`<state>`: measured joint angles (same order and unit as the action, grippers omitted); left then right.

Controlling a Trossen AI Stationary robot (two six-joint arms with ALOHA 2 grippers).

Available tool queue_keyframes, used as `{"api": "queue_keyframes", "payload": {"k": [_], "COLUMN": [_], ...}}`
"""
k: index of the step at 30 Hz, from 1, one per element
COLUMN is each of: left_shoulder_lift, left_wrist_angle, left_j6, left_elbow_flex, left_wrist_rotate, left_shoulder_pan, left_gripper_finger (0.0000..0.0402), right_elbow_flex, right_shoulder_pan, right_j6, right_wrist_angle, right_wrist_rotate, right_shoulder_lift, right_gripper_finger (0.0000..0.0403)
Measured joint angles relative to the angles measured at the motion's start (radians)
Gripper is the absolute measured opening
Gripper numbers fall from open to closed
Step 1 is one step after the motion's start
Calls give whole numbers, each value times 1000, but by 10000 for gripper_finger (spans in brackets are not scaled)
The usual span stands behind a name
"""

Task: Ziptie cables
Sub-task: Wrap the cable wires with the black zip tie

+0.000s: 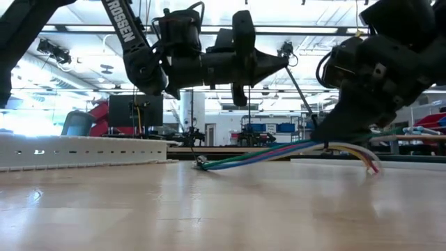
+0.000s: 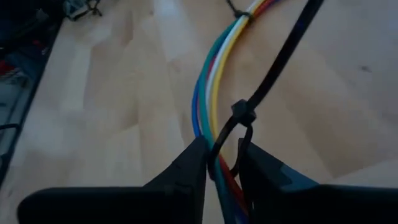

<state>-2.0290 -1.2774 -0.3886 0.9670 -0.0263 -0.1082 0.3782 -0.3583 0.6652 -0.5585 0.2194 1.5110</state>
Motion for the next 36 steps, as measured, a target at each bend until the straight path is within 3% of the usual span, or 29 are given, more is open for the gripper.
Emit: {"api": "queue_keyframes", "payload": {"k": [18, 27, 36], "left_shoulder_lift": [1, 1, 0], "left_wrist_angle": [86, 164, 210], "left_j6": [-11, 22, 44], "left_elbow_flex": [0, -1, -2], "left_wrist_rotate": [-51, -81, -90], "left_shoulder_pan": [-1, 53, 84], "left_gripper_finger": [0, 0, 0], "right_elbow_flex": [0, 1, 1], "right_shoulder_pan": [-13, 45, 108], "right_j6": [-57, -48, -39], "right_wrist_angle": [-11, 21, 67], "right_wrist_rotate": [11, 14, -89], "right_shoulder_lift": [-17, -31, -31], "right_gripper_finger": [73, 75, 130]}}
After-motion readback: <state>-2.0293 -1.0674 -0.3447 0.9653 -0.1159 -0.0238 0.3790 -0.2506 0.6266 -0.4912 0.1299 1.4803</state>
